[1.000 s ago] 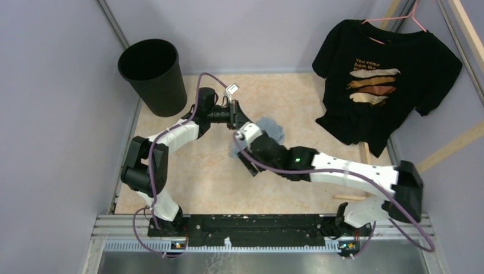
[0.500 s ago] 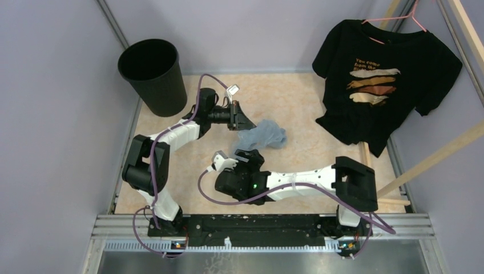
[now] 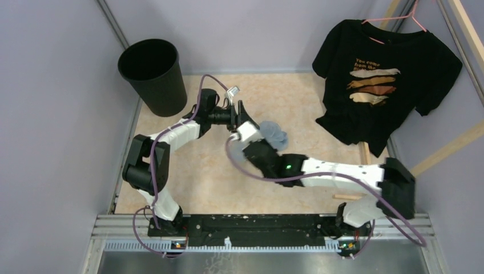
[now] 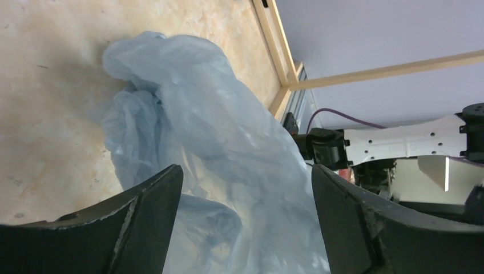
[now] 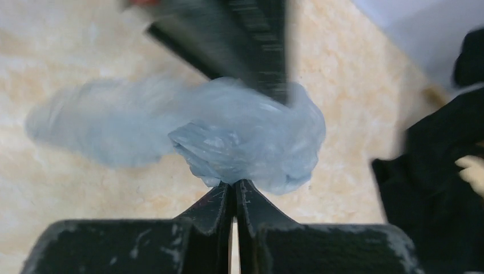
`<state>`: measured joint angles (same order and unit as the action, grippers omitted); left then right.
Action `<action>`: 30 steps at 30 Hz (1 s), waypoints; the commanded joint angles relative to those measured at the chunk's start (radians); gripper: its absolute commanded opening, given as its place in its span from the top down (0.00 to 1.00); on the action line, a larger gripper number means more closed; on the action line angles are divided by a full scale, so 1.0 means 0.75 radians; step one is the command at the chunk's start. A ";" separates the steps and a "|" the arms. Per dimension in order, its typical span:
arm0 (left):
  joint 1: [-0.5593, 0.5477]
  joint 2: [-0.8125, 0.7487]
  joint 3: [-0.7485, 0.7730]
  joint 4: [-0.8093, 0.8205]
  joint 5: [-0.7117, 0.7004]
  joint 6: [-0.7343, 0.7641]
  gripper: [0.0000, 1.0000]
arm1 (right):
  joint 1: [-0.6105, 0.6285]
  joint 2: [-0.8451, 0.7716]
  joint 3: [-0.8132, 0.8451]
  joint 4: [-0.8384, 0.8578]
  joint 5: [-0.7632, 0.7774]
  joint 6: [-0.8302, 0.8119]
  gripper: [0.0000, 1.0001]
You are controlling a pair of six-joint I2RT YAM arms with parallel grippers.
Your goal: Put the trash bags into the trash bin
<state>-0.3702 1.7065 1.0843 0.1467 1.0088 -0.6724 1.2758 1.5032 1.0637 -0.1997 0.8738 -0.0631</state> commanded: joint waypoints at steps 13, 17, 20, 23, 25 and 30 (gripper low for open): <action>-0.008 -0.337 0.019 -0.058 -0.186 0.299 0.01 | -0.857 -0.645 -0.159 -0.007 -1.177 0.705 1.00; -0.125 -0.408 0.004 -0.088 -0.268 0.404 0.01 | -0.857 -0.567 -0.008 -0.087 -1.081 0.705 1.00; -0.224 -0.435 0.004 -0.142 -0.377 0.494 0.01 | -0.859 -0.506 0.066 -0.118 -1.027 0.741 1.00; -0.285 -0.428 0.009 -0.188 -0.501 0.507 0.01 | -0.857 -0.478 0.078 -0.080 -0.981 0.809 1.00; -0.297 -0.403 0.017 -0.234 -0.572 0.501 0.01 | -0.857 -0.472 0.079 -0.064 -0.952 0.837 1.00; -0.297 -0.269 0.129 -0.427 -0.664 0.510 0.02 | -0.858 -0.481 0.064 -0.051 -0.931 0.846 1.00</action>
<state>-0.5972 1.4338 1.1057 -0.0624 0.6212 -0.3244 0.6380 1.1545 1.0836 -0.2607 0.1387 0.5426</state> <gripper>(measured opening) 0.987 0.006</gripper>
